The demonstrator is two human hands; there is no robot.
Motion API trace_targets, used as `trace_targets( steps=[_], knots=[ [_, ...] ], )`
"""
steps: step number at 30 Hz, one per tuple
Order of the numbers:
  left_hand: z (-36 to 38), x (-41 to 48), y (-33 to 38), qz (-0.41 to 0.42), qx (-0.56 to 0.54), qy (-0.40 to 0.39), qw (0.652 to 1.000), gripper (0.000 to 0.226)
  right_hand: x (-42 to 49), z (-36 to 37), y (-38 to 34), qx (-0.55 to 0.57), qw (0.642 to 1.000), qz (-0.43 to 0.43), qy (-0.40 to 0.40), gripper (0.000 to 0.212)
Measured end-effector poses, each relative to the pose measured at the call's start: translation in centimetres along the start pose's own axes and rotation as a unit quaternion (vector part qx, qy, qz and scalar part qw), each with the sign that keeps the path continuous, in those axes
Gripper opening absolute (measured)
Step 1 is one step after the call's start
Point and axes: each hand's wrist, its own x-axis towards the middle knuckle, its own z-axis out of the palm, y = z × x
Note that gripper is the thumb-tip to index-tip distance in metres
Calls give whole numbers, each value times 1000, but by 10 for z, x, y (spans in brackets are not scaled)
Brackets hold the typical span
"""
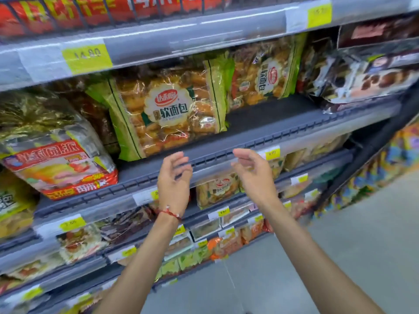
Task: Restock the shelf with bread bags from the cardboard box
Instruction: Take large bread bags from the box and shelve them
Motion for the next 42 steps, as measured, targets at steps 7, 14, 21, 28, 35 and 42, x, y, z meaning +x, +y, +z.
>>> trace_targets(
  steps=[7, 14, 21, 28, 35, 42],
  knots=[
    [-1, -61, -51, -58, -1, -247, 967, 37, -116, 12, 52, 12, 991, 46, 126, 24],
    [-15, -148, -97, -121, 53, -418, 899, 40, -264, 22, 93, 45, 955, 177, 235, 27],
    [-13, -244, -114, -136, 97, -546, 821, 29, -412, 6, 112, 58, 903, 265, 334, 27],
    [-7, -353, -115, -143, 122, -605, 774, 25, -540, -33, 138, 85, 857, 320, 395, 20],
    [-12, -497, -107, -184, 145, -603, 762, 22, -670, -102, 163, 63, 853, 351, 381, 19],
    [-10, -592, -102, -237, 143, -589, 759, 18, -735, -162, 187, 86, 844, 393, 355, 18]
  ],
)
